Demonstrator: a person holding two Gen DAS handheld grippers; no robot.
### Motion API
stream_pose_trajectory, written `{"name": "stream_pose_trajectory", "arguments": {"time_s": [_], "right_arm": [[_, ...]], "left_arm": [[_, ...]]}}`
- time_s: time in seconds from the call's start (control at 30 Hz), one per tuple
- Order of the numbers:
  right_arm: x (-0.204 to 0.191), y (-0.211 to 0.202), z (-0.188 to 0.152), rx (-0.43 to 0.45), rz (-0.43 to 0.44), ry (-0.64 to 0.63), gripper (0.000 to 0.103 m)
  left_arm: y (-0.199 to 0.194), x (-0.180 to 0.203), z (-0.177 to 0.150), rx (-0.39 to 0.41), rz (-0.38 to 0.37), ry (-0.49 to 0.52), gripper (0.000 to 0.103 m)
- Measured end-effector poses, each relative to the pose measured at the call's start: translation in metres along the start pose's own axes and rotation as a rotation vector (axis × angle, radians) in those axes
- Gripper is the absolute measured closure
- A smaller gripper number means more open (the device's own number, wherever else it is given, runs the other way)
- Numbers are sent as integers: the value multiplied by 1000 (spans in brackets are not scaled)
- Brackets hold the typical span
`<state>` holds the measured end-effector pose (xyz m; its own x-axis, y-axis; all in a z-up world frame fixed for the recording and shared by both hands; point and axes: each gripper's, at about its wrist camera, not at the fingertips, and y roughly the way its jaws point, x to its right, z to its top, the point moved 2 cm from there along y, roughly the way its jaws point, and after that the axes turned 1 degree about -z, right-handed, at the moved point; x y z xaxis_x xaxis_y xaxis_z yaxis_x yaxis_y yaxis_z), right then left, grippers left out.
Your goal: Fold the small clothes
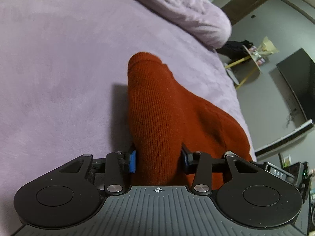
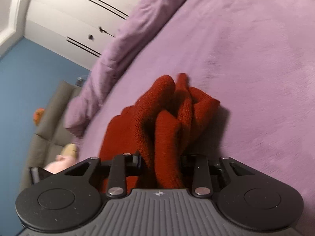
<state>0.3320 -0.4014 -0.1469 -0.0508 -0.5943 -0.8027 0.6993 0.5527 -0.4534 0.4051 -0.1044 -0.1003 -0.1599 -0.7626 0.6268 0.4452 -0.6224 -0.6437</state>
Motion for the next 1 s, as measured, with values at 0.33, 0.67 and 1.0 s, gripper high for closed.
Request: {"name": "stream_pose_trajectory", "arguments": {"time_s": [0.33, 0.67, 1.0], "right_arm": [[-55, 5, -85, -134, 45, -11, 71], [-137, -30, -111, 135, -373, -439, 56], [-138, 61, -118, 6, -536, -650, 96]], "left_arm": [[-103, -13, -20, -75, 115, 8, 53], [-144, -21, -56, 84, 313, 46, 53], [-101, -1, -70, 155, 479, 208, 44]]}}
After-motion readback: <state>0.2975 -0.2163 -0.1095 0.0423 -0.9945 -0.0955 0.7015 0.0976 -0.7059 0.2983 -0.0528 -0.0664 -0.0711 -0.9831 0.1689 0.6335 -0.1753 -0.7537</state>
